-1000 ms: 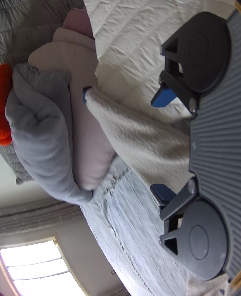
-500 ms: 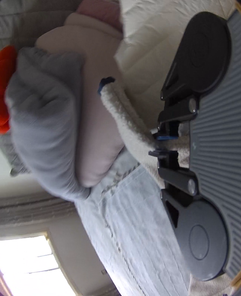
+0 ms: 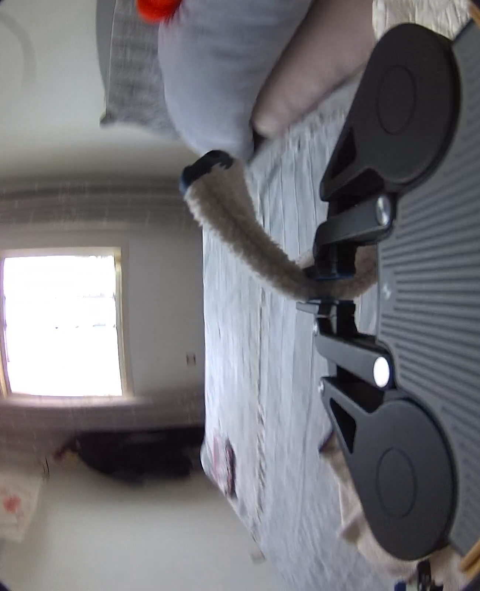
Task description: Fold large clothes
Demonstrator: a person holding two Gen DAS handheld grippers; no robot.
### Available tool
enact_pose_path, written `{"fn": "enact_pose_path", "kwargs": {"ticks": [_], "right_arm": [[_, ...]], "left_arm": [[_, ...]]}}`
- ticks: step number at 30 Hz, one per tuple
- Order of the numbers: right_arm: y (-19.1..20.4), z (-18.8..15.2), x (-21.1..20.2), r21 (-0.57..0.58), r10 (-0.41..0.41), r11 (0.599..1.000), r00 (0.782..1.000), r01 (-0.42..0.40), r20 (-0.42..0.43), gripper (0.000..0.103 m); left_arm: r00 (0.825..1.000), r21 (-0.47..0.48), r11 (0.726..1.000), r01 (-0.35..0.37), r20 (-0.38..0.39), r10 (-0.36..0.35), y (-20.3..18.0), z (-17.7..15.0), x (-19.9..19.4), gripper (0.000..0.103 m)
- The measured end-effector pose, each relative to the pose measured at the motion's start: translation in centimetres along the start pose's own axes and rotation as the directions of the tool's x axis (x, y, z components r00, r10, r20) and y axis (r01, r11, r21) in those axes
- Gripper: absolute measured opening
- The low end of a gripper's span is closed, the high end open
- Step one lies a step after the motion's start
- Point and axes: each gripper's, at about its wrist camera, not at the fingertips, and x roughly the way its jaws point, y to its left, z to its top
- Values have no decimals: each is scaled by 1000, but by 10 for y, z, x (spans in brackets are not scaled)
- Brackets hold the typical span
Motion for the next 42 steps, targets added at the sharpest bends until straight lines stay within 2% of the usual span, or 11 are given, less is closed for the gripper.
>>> {"fn": "enact_pose_path", "kwargs": {"ticks": [6,13,17,21,22,25,31,35,38,40,42], "right_arm": [[112,-21,38,-129,180,972,976,-195,-123,9],[215,-97,74,-218,259,909,892,-355,-371,9],[234,-140,75,-226,254,893,850,-390,-460,14],[226,-152,60,-143,324,891,822,-432,-468,31],[217,-150,50,-114,355,889,825,-443,-440,42],[187,-142,23,-52,378,906,857,-421,-349,48],[122,-134,13,54,280,960,934,-275,-220,56],[83,-138,25,166,238,964,952,-208,-193,58],[66,-148,35,218,228,959,948,-179,-221,59],[62,-153,38,219,214,962,948,-162,-235,59],[60,-155,38,214,203,965,950,-152,-238,59]], "left_arm": [[1000,-21,1000,-9,-7,9,19,2,-17,96],[998,-60,998,-37,-46,34,40,-8,-23,96],[996,-54,997,-58,-76,54,46,-16,-17,96],[994,-49,997,-60,-94,56,50,-19,-12,96],[994,-44,997,-56,-94,52,50,-19,-11,96],[996,-38,998,-42,-78,39,50,-17,-11,96],[998,-202,977,65,-12,-68,59,-9,0,94],[987,-271,954,129,-52,-149,50,-5,31,91],[979,-269,961,65,-170,-114,34,-13,64,54],[985,-239,971,-6,-169,-35,21,-16,67,45],[992,-176,984,-24,-129,1,0,-14,58,19]]}}
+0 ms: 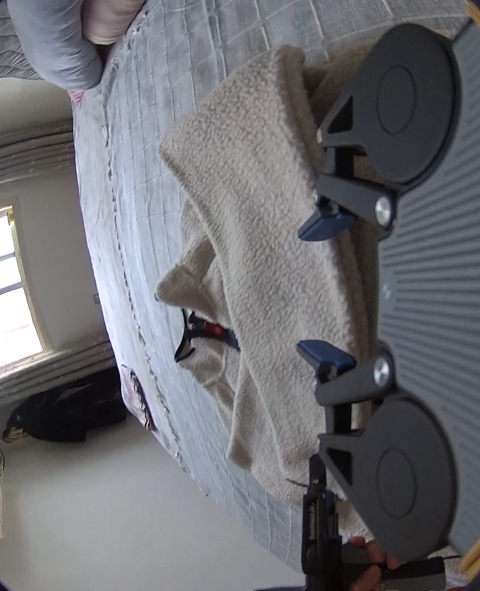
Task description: Fold large clothes
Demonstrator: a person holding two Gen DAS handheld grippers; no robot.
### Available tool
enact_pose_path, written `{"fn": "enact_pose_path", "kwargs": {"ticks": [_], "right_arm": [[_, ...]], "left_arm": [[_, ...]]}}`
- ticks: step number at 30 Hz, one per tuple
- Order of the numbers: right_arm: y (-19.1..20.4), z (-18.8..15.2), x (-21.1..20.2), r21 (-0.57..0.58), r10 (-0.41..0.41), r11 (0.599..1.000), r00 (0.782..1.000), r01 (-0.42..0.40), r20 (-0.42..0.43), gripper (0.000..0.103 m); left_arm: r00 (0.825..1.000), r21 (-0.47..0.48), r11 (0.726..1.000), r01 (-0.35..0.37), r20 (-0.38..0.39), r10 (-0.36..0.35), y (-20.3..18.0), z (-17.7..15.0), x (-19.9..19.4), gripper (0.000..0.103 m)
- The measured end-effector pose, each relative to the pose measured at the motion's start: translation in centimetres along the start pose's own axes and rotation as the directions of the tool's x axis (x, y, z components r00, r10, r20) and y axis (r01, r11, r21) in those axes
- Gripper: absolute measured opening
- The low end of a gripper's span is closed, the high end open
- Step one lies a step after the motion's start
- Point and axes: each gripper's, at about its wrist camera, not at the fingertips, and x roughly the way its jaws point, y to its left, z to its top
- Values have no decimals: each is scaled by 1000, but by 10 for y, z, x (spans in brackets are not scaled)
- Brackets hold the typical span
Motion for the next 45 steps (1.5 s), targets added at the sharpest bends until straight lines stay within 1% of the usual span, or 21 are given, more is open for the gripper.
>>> {"fn": "enact_pose_path", "kwargs": {"ticks": [2,4,8,11,13,16,18,20,21,24,26,27,29,31,33,36,37,39,40,42,45], "right_arm": [[0,-1,-2,-4,-13,1000,1000,13,9,59],[-1,-1,-7,-9,-31,999,999,31,25,61],[-13,2,-17,-3,-104,995,992,105,70,66],[-33,6,-25,61,-120,992,988,114,99,66],[-46,7,-27,107,-121,988,987,110,105,66],[-52,4,-22,123,-136,985,986,124,95,66],[-50,2,-18,109,-155,984,983,144,98,66],[-42,1,-13,74,-171,984,979,163,110,62],[-40,0,-12,59,-174,984,977,168,121,55],[-33,-1,-5,22,-167,986,977,165,135,48],[-33,-4,2,16,-164,987,980,163,116,48],[-34,-5,5,13,-169,986,980,169,106,48],[-36,-9,15,2,-181,984,981,181,71,47],[-37,-13,27,-16,-196,981,981,196,15,47],[-37,-16,31,-27,-203,979,979,203,-2,47],[-33,-13,24,-2,-210,978,978,210,-15,48],[-32,-12,19,-2,-201,980,979,201,-22,53],[-32,-12,7,22,-156,987,986,157,-53,67],[-34,-13,-1,45,-131,990,990,134,-56,68],[-37,-16,-19,75,-99,992,994,103,-54,72],[-38,-21,-49,71,-101,992,994,105,-49,82]], "left_arm": [[998,77,996,-37,62,33,-18,0,-13,14],[993,115,993,-36,120,22,-26,6,-28,13],[976,97,995,-30,217,8,-15,32,-58,10],[954,104,987,-120,288,85,1,47,-65,10],[950,108,981,-163,285,126,19,52,-57,10],[961,140,966,-216,203,185,40,48,-28,16],[954,124,958,-259,188,233,49,41,-19,19],[943,98,961,-260,240,231,53,33,-23,26],[933,97,959,-265,278,229,52,28,-27,29],[914,144,960,-241,367,175,44,19,-34,29],[919,185,964,-189,380,107,40,15,-33,29],[930,210,962,-173,358,89,37,13,-29,29],[957,254,950,-181,270,110,37,9,-10,29],[973,312,929,-200,177,150,42,0,19,29],[970,386,899,-206,202,135,44,-5,27,31],[977,362,913,-189,165,136,43,4,19,31],[978,352,917,-186,158,137,42,5,13,31],[981,343,923,-175,139,134,40,4,-5,40],[982,344,924,-168,137,128,40,1,-17,47],[980,329,928,-176,147,134,43,-4,-42,82],[984,273,951,-143,146,106,55,-11,-77,89]]}}
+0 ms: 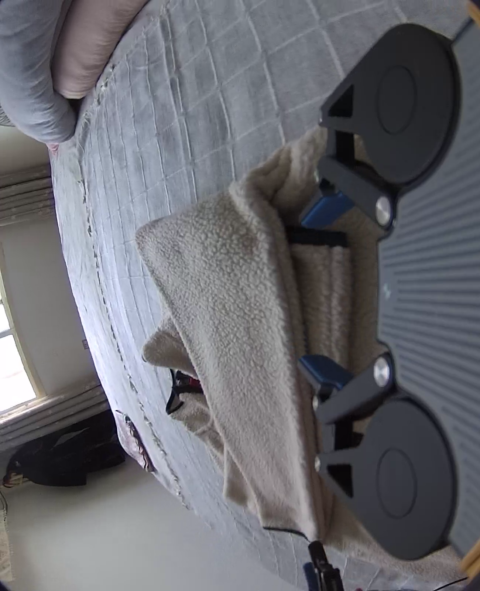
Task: Fold large clothes
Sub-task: 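Grasp the jacket hem with the left tool while the right tool grasps the hem too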
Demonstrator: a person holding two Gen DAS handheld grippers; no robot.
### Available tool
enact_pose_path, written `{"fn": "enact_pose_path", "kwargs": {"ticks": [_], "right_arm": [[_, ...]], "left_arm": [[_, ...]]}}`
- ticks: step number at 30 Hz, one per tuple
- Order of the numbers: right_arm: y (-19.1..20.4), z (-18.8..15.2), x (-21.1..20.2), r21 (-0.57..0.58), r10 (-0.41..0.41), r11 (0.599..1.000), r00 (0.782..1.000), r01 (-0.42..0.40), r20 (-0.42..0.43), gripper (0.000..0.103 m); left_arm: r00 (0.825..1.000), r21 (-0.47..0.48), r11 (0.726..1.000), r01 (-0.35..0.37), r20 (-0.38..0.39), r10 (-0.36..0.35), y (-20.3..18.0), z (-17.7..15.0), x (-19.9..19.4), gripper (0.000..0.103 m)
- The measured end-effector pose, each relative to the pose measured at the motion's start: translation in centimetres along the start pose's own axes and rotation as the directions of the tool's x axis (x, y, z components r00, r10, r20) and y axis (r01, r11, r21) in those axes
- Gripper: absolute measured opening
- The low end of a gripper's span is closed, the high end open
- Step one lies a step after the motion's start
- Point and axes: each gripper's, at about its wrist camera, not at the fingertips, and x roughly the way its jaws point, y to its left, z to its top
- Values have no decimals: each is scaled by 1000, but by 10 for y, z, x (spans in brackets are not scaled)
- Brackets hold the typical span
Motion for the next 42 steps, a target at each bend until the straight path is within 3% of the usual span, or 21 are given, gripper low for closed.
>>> {"fn": "enact_pose_path", "kwargs": {"ticks": [5,10,16,22,27,32,35,37,39,40,41,42], "right_arm": [[-6,-13,-47,-46,-4,999,1000,4,-1,90],[-19,-36,-79,-81,8,997,999,-12,-44,96],[-49,-62,-99,-6,33,999,994,-34,-109,96],[-75,-92,-103,52,31,998,981,-21,-194,96],[-88,-115,-105,75,47,997,966,-29,-253,96],[-94,-134,-109,133,120,987,956,-87,-268,96],[-99,-144,-114,190,222,966,942,-177,-252,96],[-101,-148,-117,237,292,943,925,-235,-244,87],[-102,-152,-119,255,310,935,921,-249,-238,78],[-102,-153,-121,253,306,936,922,-246,-236,72],[-102,-154,-122,252,304,936,924,-245,-233,69],[-102,-155,-123,252,302,937,925,-242,-232,59]], "left_arm": [[999,-113,994,12,-41,-17,24,-19,-42,97],[993,-196,979,48,-94,-67,48,-47,-75,97],[979,-251,965,73,-169,-118,70,-84,-97,98],[933,-331,926,182,-240,-269,76,-117,-103,97],[896,-352,908,228,-290,-337,74,-136,-104,97],[850,-406,863,299,-298,-435,74,-152,-110,95],[812,-446,823,352,-291,-505,73,-162,-116,95],[787,-456,798,393,-282,-549,69,-168,-122,94],[773,-465,783,413,-275,-571,67,-173,-128,84],[771,-466,780,418,-273,-576,65,-174,-130,81],[772,-467,779,418,-271,-576,65,-176,-132,71],[777,-465,785,411,-272,-568,63,-176,-134,62]]}}
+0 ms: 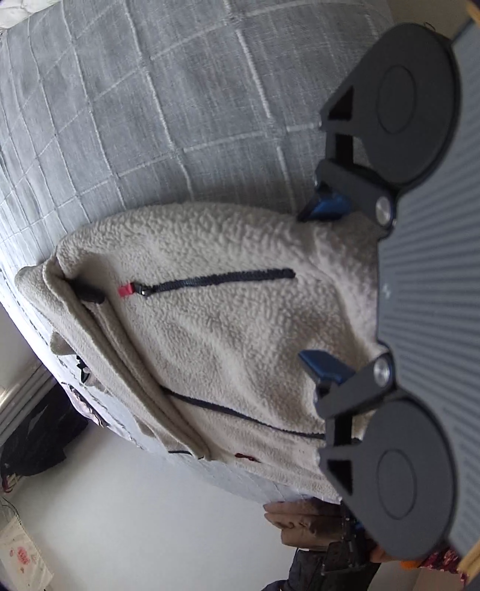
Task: Fold large clothes
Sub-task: 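Grasp the jacket hem with the left tool while the right tool grasps the hem too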
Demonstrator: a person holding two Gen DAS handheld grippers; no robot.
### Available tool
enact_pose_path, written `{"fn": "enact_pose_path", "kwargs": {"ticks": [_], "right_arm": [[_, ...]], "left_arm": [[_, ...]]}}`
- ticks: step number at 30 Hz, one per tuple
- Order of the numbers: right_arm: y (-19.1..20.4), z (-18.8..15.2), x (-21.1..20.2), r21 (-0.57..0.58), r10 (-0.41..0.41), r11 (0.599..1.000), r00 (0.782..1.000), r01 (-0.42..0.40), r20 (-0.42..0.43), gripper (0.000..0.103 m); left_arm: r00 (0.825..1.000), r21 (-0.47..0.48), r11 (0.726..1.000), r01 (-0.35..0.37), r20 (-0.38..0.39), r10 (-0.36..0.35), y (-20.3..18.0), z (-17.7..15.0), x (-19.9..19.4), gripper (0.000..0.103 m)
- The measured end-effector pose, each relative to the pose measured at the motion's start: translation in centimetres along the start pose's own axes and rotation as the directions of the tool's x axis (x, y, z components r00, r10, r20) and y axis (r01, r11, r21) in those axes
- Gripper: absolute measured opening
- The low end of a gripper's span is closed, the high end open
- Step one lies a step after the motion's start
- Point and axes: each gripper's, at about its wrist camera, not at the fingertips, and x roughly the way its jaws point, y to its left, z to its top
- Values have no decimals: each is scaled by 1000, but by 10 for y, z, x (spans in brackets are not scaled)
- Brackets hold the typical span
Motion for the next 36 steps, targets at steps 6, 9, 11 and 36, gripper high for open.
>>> {"fn": "enact_pose_path", "kwargs": {"ticks": [6,9,11,36], "right_arm": [[10,1,-13,-5,35,999,997,-35,66,20],[29,11,-24,-56,80,996,988,-73,129,18],[46,25,-28,-90,100,992,980,-85,171,17],[106,229,46,-132,-64,981,881,142,469,16]], "left_arm": [[995,-7,998,-67,69,67,-4,-6,-10,19],[992,-28,999,-31,125,34,-9,-2,-20,15],[985,-16,1000,-22,169,25,-18,4,-28,14],[771,89,945,-315,605,200,-96,226,2,14]]}}
